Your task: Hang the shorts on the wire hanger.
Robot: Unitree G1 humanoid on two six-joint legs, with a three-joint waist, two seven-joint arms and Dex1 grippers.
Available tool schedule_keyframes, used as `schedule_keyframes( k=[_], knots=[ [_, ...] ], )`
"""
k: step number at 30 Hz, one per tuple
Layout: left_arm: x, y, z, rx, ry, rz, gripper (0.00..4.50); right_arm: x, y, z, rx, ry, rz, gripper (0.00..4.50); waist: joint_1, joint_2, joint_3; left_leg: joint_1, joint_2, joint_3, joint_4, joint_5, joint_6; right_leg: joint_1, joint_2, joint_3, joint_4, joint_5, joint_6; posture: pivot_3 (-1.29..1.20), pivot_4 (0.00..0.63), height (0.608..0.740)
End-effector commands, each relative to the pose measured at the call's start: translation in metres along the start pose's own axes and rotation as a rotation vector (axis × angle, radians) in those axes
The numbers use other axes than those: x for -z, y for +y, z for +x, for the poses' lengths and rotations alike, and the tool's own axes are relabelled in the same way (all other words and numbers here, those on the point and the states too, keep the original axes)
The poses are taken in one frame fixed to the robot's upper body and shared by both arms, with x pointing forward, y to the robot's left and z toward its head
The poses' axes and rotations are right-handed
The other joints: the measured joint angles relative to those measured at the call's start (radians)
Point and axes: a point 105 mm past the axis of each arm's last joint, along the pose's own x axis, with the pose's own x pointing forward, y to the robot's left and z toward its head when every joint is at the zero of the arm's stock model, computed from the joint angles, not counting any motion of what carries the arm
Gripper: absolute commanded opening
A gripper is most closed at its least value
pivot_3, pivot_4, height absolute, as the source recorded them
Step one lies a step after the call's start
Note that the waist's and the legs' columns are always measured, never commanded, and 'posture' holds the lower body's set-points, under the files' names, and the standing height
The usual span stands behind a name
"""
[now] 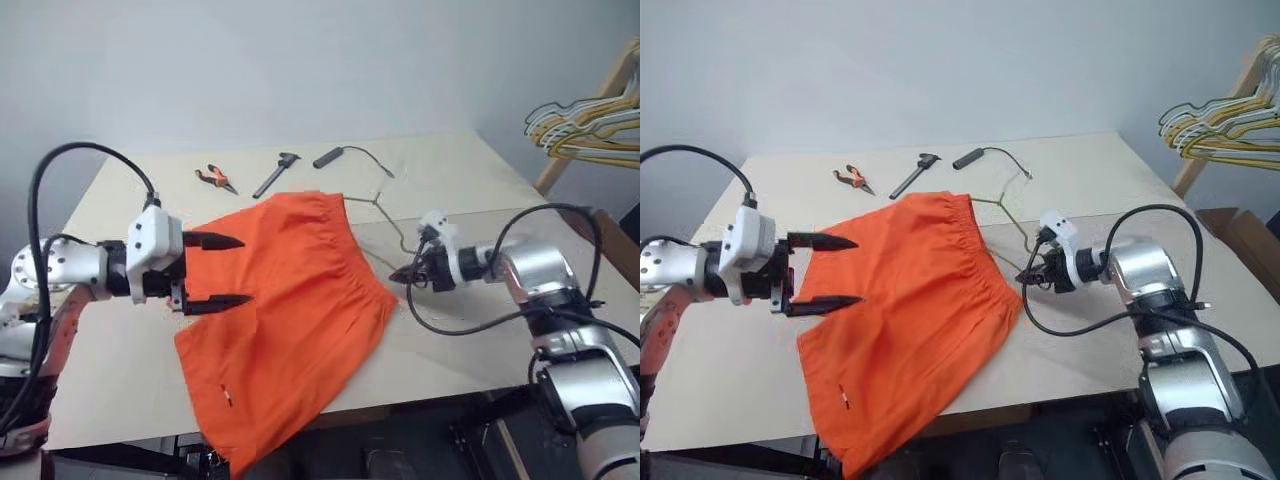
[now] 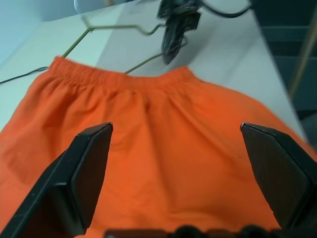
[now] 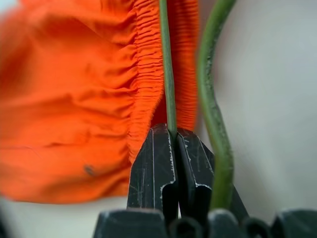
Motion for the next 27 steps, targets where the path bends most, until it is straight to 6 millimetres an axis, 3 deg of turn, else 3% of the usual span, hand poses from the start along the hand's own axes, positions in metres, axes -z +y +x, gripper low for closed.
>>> schedule_keyframes(
  k=[1,6,11,22,27],
  knots=[
    [-0.013,0.031,-0.006,-0.096,0.01,0.112,4.48,-0.043,0.015,-0.018,0.074,-0.089,-0.33,0.0,-0.004,0.0,0.0,-0.002,0.0,0.0,0.001,0.0,-0.001,-0.002,0.0,0.0,0.0,0.0,0.0,-0.06,0.051,0.74],
    [-0.035,0.065,-0.014,-0.123,0.015,0.251,4.48,-0.076,0.049,-0.023,0.048,-0.159,-0.537,0.0,-0.032,-0.001,0.0,-0.007,-0.001,0.001,0.002,0.002,-0.003,-0.007,0.0,0.0,0.001,0.001,-0.001,-0.1,0.037,0.74],
    [-0.041,0.08,-0.01,-0.059,0.048,0.342,4.48,-0.082,0.073,-0.017,-0.007,-0.131,-0.653,0.0,-0.06,-0.001,-0.001,-0.007,-0.001,0.001,0.003,0.002,-0.002,-0.007,0.0,0.0,0.002,0.001,0.0,-0.11,0.025,0.74],
    [0.013,0.064,0.009,0.297,0.347,0.416,4.48,-0.089,0.082,-0.014,-0.048,-0.097,-0.711,0.0,-0.096,-0.002,-0.001,-0.008,-0.001,0.0,0.005,0.002,-0.002,-0.007,0.0,0.0,0.004,0.001,0.0,-0.12,0.006,0.74],
    [0.017,0.071,0.021,0.24,0.321,0.402,3.28,-0.09,0.086,-0.018,-0.065,-0.105,-0.706,0.0,-0.108,-0.002,-0.002,-0.01,-0.001,0.0,0.009,0.001,-0.001,-0.009,0.0,0.0,0.011,0.001,0.0,-0.14,0.007,0.74]
  ],
)
